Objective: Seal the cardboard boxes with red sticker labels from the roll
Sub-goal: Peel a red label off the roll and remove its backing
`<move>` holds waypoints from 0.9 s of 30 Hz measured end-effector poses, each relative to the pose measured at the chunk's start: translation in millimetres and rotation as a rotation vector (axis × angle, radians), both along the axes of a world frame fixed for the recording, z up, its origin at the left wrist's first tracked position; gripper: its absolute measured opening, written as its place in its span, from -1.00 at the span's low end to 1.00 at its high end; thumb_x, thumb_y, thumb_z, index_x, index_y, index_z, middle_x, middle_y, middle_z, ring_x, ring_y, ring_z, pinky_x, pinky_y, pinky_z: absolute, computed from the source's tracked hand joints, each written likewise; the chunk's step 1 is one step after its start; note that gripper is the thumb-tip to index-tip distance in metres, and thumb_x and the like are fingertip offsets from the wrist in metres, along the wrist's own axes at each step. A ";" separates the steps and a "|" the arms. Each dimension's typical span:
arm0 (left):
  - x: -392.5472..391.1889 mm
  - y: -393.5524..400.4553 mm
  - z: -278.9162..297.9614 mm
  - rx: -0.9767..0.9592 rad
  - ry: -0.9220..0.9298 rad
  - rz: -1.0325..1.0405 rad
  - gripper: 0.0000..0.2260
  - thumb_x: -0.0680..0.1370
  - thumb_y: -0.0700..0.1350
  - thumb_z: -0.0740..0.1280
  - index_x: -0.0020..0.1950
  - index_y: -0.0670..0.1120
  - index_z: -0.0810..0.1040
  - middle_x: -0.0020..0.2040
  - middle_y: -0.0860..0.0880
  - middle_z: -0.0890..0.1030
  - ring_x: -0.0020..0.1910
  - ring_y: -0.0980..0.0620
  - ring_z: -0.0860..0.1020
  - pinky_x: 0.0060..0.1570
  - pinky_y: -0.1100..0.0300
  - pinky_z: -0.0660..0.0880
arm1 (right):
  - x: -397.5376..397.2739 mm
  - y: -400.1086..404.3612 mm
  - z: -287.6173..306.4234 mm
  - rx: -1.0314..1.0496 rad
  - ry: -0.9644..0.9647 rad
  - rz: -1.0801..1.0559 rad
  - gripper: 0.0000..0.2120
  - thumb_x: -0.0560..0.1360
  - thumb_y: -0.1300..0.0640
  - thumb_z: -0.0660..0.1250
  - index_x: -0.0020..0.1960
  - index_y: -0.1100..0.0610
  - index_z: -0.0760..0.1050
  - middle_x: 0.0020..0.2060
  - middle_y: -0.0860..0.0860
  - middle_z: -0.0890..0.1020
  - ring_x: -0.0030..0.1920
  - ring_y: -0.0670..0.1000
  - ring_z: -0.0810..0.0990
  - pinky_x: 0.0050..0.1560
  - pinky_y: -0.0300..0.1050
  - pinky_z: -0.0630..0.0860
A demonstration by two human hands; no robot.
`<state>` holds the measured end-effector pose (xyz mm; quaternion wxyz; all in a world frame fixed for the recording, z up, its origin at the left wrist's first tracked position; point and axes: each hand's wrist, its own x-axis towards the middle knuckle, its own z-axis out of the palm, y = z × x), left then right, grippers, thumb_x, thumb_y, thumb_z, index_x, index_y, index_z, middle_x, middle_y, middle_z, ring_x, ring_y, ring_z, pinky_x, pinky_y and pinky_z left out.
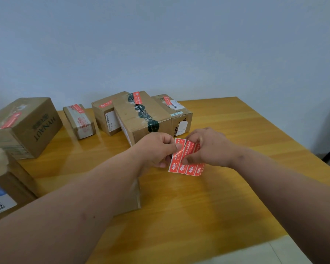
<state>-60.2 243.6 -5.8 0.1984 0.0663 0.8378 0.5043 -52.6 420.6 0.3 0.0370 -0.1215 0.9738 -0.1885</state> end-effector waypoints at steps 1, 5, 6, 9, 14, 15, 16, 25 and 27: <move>0.2 0.0 0.1 0.007 0.000 0.001 -0.80 0.58 0.02 0.33 -0.04 -0.11 0.58 -0.07 -0.11 0.70 -0.03 -0.05 0.68 0.11 -0.05 0.60 | -0.5 -0.3 0.2 0.015 -0.001 -0.004 -0.78 0.34 -0.16 0.51 -0.26 -0.12 0.50 0.10 -0.17 0.56 0.25 -0.02 0.35 0.33 0.15 0.23; 0.3 -1.7 0.7 -0.017 0.000 -0.020 -0.76 0.55 0.05 0.37 0.01 -0.13 0.59 -0.08 -0.08 0.71 -0.07 -0.01 0.69 0.05 0.07 0.62 | -0.2 -2.5 2.0 0.039 -0.019 0.017 -0.88 0.37 -0.09 0.51 -0.19 -0.17 0.56 0.17 -0.25 0.48 0.33 -0.01 0.27 0.35 0.15 0.16; 0.3 -1.8 1.6 -0.033 -0.002 -0.030 -0.79 0.54 0.02 0.39 0.00 -0.12 0.59 -0.07 -0.08 0.70 -0.07 0.01 0.68 0.03 0.11 0.62 | 0.4 -2.6 2.3 0.038 -0.020 0.023 -0.88 0.37 -0.08 0.51 -0.20 -0.17 0.57 0.16 -0.26 0.48 0.33 -0.01 0.27 0.35 0.15 0.16; 0.3 -1.4 2.0 -0.058 -0.011 -0.038 -0.88 0.53 -0.08 0.41 -0.03 -0.11 0.59 -0.03 -0.10 0.70 -0.03 -0.01 0.68 0.07 0.07 0.61 | 0.1 -2.4 0.5 0.032 -0.010 0.026 -0.89 0.37 -0.08 0.51 -0.19 -0.15 0.58 0.16 -0.27 0.48 0.31 -0.03 0.29 0.36 0.15 0.15; 0.8 0.1 -0.2 0.003 -0.016 -0.005 -0.90 0.53 -0.09 0.41 -0.07 -0.12 0.59 -0.07 -0.10 0.70 -0.04 -0.02 0.68 0.08 0.01 0.61 | -7.3 -0.7 -5.3 -0.094 -0.074 -0.017 -0.83 0.31 -0.09 0.54 -0.19 -0.06 0.63 0.04 -0.16 0.61 0.08 -0.05 0.56 0.27 0.20 0.37; 1.2 0.2 -0.3 0.010 -0.017 -0.002 -0.90 0.54 -0.10 0.41 -0.07 -0.12 0.59 -0.07 -0.10 0.70 -0.05 -0.02 0.68 0.08 0.02 0.61 | -8.0 -0.4 -5.7 -0.118 -0.101 -0.008 -0.86 0.31 -0.07 0.54 -0.20 -0.05 0.66 0.03 -0.19 0.61 0.05 -0.06 0.57 0.26 0.21 0.38; 1.2 0.5 -0.3 0.013 -0.017 0.001 -0.91 0.54 -0.11 0.40 -0.06 -0.13 0.59 -0.08 -0.10 0.70 -0.06 -0.01 0.69 0.06 0.04 0.61 | -8.0 -0.1 -5.6 -0.130 -0.114 0.002 -0.88 0.32 -0.04 0.54 -0.20 -0.03 0.68 0.02 -0.24 0.60 0.06 -0.07 0.57 0.26 0.22 0.38; 0.7 1.6 -2.2 0.068 -0.076 0.050 -0.87 0.54 -0.12 0.40 0.00 -0.19 0.60 -0.12 -0.10 0.72 -0.09 -0.03 0.70 0.06 0.00 0.62 | -0.9 0.4 -3.3 0.054 0.040 0.007 -0.88 0.42 -0.10 0.45 -0.15 -0.08 0.63 0.25 -0.25 0.51 0.34 -0.03 0.27 0.32 0.09 0.11; 0.8 1.8 -2.4 0.066 -0.075 0.061 -0.86 0.55 -0.13 0.40 0.01 -0.19 0.61 -0.12 -0.11 0.72 -0.07 -0.04 0.69 0.07 -0.01 0.61 | -0.2 -0.3 -3.6 0.067 0.064 0.000 -0.85 0.41 -0.11 0.45 -0.10 -0.06 0.65 0.23 -0.24 0.52 0.34 -0.03 0.28 0.32 0.09 0.10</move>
